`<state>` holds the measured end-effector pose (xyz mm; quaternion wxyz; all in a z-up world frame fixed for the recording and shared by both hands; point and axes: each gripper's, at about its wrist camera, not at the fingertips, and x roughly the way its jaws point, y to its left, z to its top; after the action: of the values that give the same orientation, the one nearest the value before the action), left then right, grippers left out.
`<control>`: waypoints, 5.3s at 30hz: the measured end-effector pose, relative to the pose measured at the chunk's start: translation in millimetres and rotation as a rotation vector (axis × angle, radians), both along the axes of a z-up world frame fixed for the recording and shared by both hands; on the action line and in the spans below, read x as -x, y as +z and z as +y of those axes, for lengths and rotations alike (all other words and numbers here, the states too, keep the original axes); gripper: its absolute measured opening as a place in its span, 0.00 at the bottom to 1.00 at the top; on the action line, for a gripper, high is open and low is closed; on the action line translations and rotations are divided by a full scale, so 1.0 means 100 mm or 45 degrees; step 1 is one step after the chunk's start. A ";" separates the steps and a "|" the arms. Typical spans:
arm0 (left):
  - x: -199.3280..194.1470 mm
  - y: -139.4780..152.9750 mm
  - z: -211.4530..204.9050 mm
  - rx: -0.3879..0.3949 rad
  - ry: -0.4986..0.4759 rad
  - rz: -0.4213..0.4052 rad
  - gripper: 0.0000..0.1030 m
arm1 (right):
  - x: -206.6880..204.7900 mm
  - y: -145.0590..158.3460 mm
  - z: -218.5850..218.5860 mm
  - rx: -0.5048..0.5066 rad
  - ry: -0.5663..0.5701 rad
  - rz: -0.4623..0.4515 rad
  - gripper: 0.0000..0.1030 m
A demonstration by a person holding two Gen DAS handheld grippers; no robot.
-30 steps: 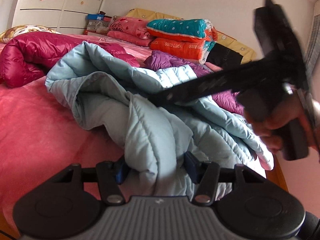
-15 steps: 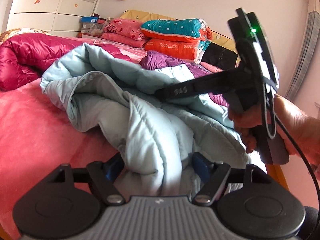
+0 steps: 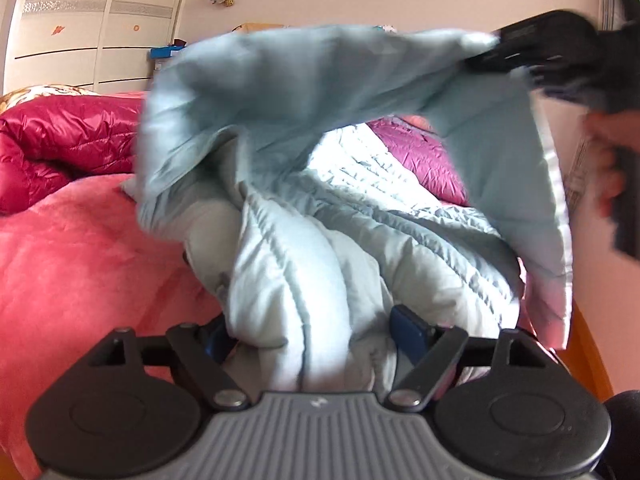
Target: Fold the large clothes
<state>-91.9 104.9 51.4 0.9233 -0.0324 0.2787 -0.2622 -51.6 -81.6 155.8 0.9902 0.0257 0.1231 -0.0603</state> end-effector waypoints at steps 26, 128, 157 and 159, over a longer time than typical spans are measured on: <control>0.02 1.46 0.21 0.204 0.293 -0.306 0.07 | 2.10 1.08 -0.92 -0.100 -0.418 -0.542 0.10; -0.41 0.09 0.50 -0.015 0.254 0.323 0.94 | 0.29 -1.84 -1.11 -0.587 -0.030 0.487 0.86; 0.28 0.75 0.55 0.016 0.072 0.277 0.07 | 1.06 -1.06 -0.62 -0.576 -0.065 0.384 0.14; 0.36 0.76 0.57 0.008 0.060 0.279 0.07 | 1.16 -1.01 -0.62 -0.576 -0.065 0.379 0.14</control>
<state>-127.8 162.2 127.6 0.8932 -0.0702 0.3762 -0.2362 -167.8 -143.2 55.3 0.9285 0.2402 0.2768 -0.0592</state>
